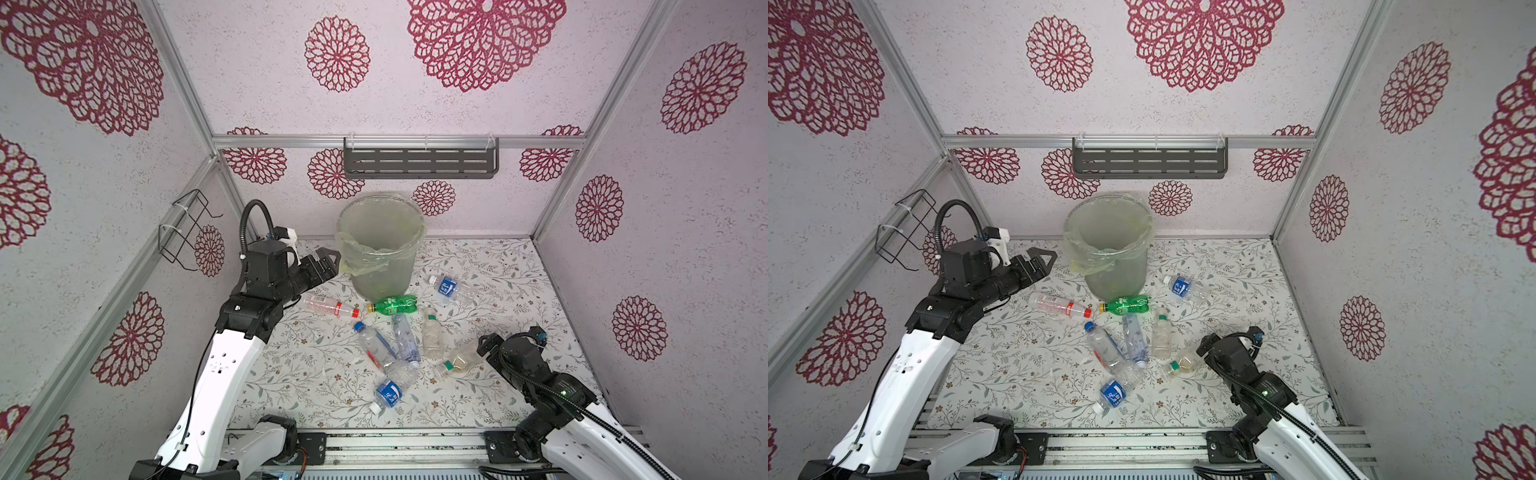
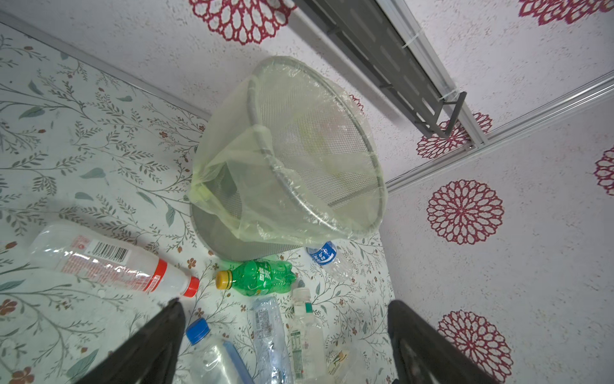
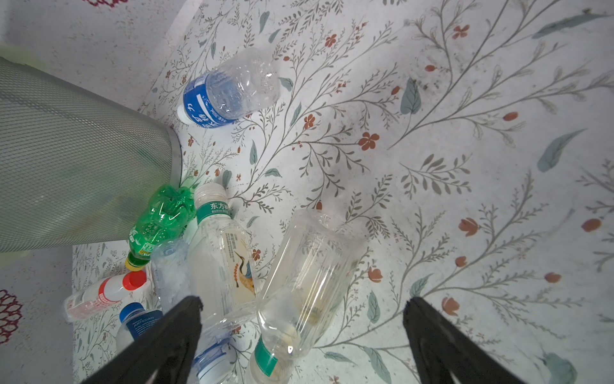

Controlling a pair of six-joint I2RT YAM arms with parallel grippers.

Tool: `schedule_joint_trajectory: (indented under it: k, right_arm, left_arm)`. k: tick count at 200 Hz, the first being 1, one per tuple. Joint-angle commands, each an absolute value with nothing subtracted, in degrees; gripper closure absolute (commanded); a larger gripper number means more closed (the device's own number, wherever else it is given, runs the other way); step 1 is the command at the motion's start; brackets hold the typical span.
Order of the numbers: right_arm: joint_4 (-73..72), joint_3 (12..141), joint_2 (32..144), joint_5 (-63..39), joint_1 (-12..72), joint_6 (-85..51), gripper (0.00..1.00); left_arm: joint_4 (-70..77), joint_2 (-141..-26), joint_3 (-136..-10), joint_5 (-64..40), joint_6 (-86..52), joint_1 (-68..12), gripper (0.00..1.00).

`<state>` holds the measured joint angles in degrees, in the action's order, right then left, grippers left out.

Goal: Throw the plastic bottles in the bin
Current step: Throw the plastic bottle into the trash bin, then pick up the plastic bottle from the center of the table.

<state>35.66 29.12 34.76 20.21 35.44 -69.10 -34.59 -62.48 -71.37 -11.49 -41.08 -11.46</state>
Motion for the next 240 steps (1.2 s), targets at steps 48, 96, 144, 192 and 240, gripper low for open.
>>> schedule_joint_trajectory:
  k: [48, 96, 144, 192, 240]
  right_arm:
    - [39.4, 35.5, 42.2, 20.7, 35.4, -71.7, 0.01]
    - [38.4, 35.5, 46.2, 20.1, 35.4, -74.1, 0.01]
    - [34.2, 35.6, 52.3, 19.2, 35.4, -74.5, 0.01]
    - [31.0, 36.7, 58.7, 17.1, 35.4, -74.1, 0.01]
    - [28.2, 38.0, 64.2, 15.7, 35.4, -73.8, 0.01]
  left_arm:
    - [-27.7, -58.8, -57.4, -10.9, -40.2, -10.9, 0.03]
    - [-27.9, -59.1, -53.9, -11.5, -38.3, -10.9, 0.03]
    - [-25.8, -57.3, -49.7, -12.1, -41.1, -10.9, 0.03]
    - [-24.4, -55.3, -45.7, -12.9, -44.1, -11.0, 0.03]
    - [-23.8, -54.3, -43.2, -14.3, -46.2, -11.2, 0.03]
